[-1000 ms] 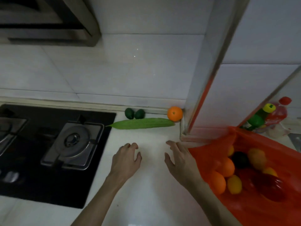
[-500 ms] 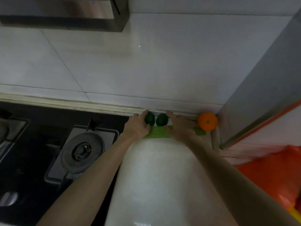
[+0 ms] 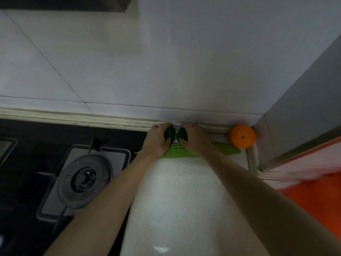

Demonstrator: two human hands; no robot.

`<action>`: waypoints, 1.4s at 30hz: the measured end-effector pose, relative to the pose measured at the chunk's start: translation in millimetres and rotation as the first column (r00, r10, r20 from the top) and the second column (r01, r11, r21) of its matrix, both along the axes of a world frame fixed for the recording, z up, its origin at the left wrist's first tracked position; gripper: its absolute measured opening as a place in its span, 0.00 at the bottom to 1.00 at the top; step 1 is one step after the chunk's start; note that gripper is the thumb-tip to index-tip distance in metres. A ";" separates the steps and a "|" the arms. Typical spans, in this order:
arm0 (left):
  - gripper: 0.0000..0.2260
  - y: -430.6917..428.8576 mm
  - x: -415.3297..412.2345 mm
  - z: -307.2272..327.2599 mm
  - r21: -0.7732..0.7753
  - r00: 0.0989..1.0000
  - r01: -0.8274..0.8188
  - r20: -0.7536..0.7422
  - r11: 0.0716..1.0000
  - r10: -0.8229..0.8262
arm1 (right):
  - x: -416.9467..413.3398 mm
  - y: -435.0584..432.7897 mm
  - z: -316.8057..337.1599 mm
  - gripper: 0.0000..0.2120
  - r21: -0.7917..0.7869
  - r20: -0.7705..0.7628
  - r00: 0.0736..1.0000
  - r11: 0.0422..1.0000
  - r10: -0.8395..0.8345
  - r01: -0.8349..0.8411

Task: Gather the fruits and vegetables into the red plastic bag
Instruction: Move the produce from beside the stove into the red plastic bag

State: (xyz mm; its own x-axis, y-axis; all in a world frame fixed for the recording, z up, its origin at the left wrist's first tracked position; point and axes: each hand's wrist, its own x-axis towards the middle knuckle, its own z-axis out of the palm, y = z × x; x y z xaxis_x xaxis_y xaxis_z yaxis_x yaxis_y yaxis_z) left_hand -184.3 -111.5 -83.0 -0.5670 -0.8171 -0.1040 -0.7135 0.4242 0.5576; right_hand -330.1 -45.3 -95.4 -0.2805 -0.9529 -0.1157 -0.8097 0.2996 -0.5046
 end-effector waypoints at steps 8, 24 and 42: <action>0.27 49.7 14.2 44.7 -0.016 0.966 -0.064 -0.251 0.998 0.058 | 3.9 76.4 53.6 0.22 -0.213 0.234 0.965 0.963 -0.116 0.167; 0.26 308.3 -76.3 106.0 0.087 0.871 0.244 -0.457 0.966 -0.179 | -39.2 407.0 112.3 0.28 -0.273 0.245 0.874 0.835 -0.420 0.478; 0.23 399.9 -239.8 73.6 0.034 0.876 0.482 -0.002 0.876 -0.482 | -207.7 462.9 91.5 0.24 -0.150 0.040 0.895 0.883 -0.444 0.445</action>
State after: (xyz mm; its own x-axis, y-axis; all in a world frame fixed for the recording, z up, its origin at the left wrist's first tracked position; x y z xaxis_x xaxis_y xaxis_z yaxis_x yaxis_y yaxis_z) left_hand -424.2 288.4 -9.5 -0.8891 -0.4388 -0.1304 -0.4287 0.6983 0.5731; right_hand -537.9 417.5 -4.0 -0.6786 -0.7343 0.0175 -0.6075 0.5476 -0.5754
